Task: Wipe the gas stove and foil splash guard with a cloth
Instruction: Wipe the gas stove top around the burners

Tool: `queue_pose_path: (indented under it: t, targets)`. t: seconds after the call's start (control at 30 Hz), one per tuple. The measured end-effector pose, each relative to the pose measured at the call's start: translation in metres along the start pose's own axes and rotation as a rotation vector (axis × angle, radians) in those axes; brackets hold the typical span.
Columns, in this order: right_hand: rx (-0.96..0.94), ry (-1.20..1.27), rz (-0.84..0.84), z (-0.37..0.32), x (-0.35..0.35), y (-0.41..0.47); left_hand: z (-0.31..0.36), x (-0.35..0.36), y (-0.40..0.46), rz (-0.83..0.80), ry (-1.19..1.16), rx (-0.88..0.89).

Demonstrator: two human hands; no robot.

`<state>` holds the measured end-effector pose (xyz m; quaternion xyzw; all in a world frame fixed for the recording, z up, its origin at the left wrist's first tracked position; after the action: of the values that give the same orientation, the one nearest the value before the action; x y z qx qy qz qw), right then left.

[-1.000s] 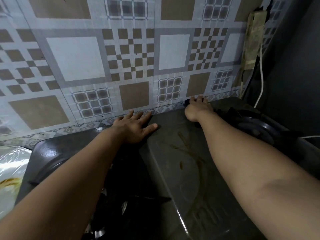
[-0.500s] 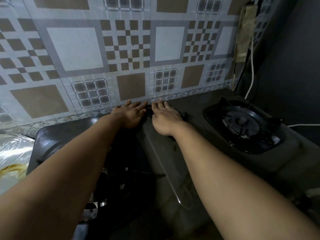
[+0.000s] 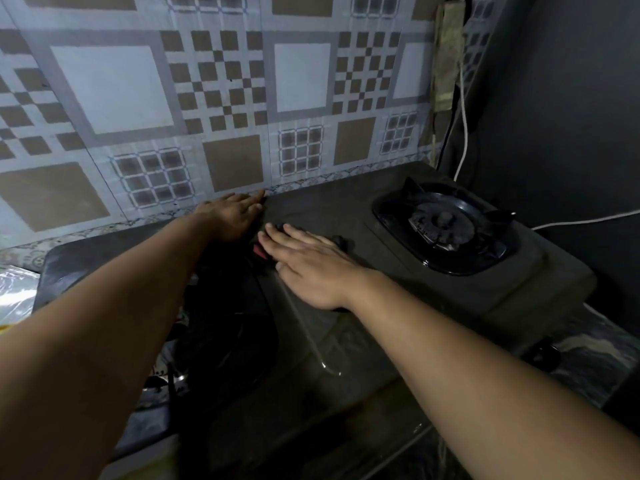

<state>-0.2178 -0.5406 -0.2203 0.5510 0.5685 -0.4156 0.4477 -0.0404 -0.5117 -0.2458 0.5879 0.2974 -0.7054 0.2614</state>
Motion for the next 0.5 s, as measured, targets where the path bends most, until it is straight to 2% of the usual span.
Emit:
queue_pose_path:
  t: [0.17, 0.3, 0.5]
  targets:
    - [0.083, -0.029, -0.009, 0.042, -0.011, -0.007, -0.002, 0.001, -0.003, 0.009, 0.024, -0.013]
    - [0.209, -0.024, -0.029, 0.087, -0.019, -0.003, -0.002, 0.004, -0.001, -0.005, 0.021, -0.014]
    - [0.451, -0.029, 0.049, 0.125, -0.024, -0.001, -0.001, 0.000, -0.003, -0.001, 0.021, -0.033]
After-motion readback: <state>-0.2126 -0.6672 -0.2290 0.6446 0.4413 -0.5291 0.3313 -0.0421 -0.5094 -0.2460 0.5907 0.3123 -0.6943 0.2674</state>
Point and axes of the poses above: each hand's wrist, its own y-axis towards the middle knuckle, its own x-axis out of the palm, z = x × y, the point moved 10 cm from there along y, towards the middle knuckle, and after that the axes turned 3 degrees about z, right-handed, at the moved point
